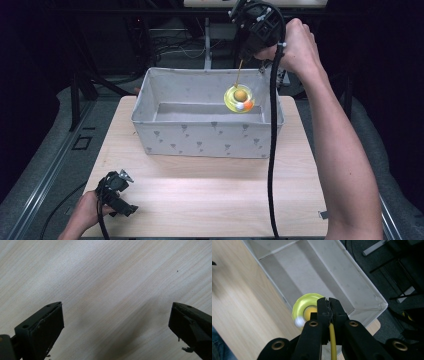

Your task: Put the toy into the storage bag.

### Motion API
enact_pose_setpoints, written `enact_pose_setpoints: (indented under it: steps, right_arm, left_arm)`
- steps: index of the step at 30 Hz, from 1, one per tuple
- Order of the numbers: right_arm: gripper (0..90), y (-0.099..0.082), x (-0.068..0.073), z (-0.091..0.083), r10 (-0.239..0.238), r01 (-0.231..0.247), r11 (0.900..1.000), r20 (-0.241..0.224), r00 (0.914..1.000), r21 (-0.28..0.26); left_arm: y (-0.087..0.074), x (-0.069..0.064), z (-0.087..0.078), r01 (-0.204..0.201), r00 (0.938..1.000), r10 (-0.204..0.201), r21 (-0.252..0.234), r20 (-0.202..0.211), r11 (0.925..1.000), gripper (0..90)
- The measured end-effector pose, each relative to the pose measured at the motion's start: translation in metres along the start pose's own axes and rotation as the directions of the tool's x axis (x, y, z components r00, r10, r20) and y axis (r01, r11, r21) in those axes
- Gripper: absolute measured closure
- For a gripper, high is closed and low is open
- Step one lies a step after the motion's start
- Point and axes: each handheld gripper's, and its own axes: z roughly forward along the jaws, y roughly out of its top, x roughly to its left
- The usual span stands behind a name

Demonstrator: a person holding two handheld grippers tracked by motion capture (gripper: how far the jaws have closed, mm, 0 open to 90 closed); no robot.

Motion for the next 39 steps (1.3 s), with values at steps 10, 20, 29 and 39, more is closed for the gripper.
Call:
enact_pose_setpoints:
  steps: [10, 20, 29, 39]
  right_arm:
    - [88.6, -0.002, -0.016, 0.016, 0.041, -0.041, 0.9991, 0.010, 0.9991, -0.012]
    - [88.6, -0.007, -0.028, 0.043, 0.084, -0.084, 0.9964, -0.014, 0.9963, 0.008]
    - [88.6, -0.013, -0.033, 0.068, 0.107, -0.107, 0.9941, -0.029, 0.9938, 0.019]
    - [88.5, -0.024, -0.041, 0.093, 0.145, -0.144, 0.9893, -0.068, 0.9870, 0.024]
  left_arm:
    - [0.000, 0.000, 0.000, -0.006, 1.0000, 0.006, 0.003, 0.000, 1.0000, 0.1]
    - [0.000, 0.000, 0.000, -0.006, 1.0000, 0.006, 0.004, 0.005, 1.0000, 0.1]
    - [0.001, -0.001, 0.000, -0.006, 1.0000, 0.006, 0.003, 0.007, 1.0000, 0.1]
    - [0.001, 0.000, 0.001, -0.013, 0.9999, 0.013, 0.010, 0.006, 0.9999, 0.1]
